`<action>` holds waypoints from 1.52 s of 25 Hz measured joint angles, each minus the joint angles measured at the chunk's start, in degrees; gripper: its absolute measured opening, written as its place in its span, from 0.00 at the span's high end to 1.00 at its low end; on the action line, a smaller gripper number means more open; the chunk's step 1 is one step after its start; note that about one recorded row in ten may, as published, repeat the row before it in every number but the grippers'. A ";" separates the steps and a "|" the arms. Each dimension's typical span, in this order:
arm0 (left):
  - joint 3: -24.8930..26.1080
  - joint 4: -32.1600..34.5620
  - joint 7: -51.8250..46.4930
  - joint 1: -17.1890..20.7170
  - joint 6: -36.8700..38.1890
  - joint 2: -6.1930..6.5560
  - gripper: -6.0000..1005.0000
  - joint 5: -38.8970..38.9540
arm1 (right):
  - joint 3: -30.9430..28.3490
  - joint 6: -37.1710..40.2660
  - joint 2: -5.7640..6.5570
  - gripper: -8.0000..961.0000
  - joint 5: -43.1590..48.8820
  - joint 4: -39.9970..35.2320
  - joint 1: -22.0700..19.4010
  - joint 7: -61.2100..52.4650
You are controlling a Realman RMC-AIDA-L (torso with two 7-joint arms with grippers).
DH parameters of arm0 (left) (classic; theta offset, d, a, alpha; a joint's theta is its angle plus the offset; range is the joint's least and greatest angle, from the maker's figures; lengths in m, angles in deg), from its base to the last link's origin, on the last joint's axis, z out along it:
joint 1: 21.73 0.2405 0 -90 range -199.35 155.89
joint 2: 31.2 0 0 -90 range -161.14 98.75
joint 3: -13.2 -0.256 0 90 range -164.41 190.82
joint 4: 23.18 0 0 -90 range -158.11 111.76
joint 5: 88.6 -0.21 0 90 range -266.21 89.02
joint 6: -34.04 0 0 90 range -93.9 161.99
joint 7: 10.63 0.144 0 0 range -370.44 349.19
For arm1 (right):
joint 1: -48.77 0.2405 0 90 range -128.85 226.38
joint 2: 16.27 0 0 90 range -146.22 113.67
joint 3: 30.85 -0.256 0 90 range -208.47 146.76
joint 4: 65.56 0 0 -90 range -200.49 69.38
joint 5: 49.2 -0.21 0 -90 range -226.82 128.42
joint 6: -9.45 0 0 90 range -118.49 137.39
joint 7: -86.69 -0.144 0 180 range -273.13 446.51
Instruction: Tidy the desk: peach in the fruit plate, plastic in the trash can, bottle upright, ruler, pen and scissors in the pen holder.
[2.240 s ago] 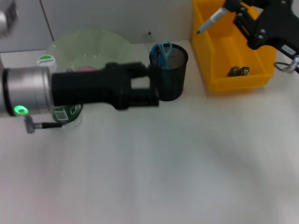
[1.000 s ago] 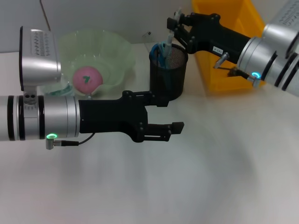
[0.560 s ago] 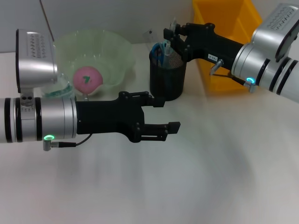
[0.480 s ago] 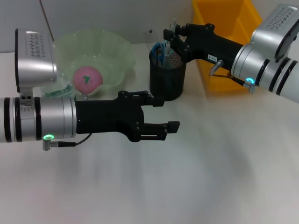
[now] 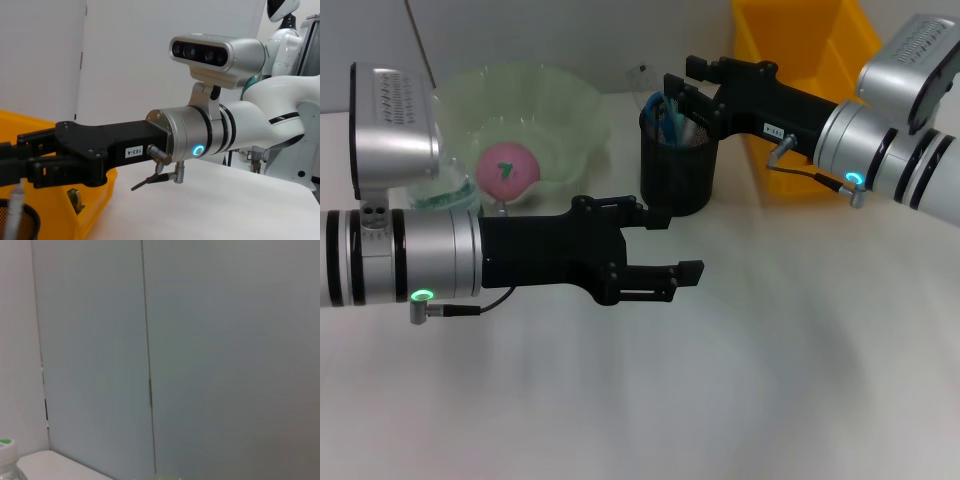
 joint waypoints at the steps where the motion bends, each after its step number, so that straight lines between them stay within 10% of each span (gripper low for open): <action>1: 0.01 0.00 0.00 0.04 0.01 0.01 0.23 0.00 | -0.06 0.00 0.01 0.67 -0.06 -0.05 -0.09 -0.08; 5: 0.02 0.00 0.16 0.14 0.04 0.07 0.23 -0.04 | -0.67 0.54 0.04 0.67 -0.49 -0.34 -0.65 -0.19; 16: 2.09 -0.15 0.70 1.06 1.26 0.34 0.23 0.10 | 0.37 21.73 1.01 0.22 -4.32 -14.13 -12.79 -20.60; 26: 12.73 -6.28 3.20 1.83 11.30 1.60 0.23 -0.44 | 6.33 39.23 8.46 0.18 2.66 -19.66 -20.92 -36.06; 38: 12.85 -11.31 4.65 1.99 14.25 3.01 0.23 -2.18 | 6.62 39.32 6.15 0.18 18.79 -19.63 -18.18 -31.32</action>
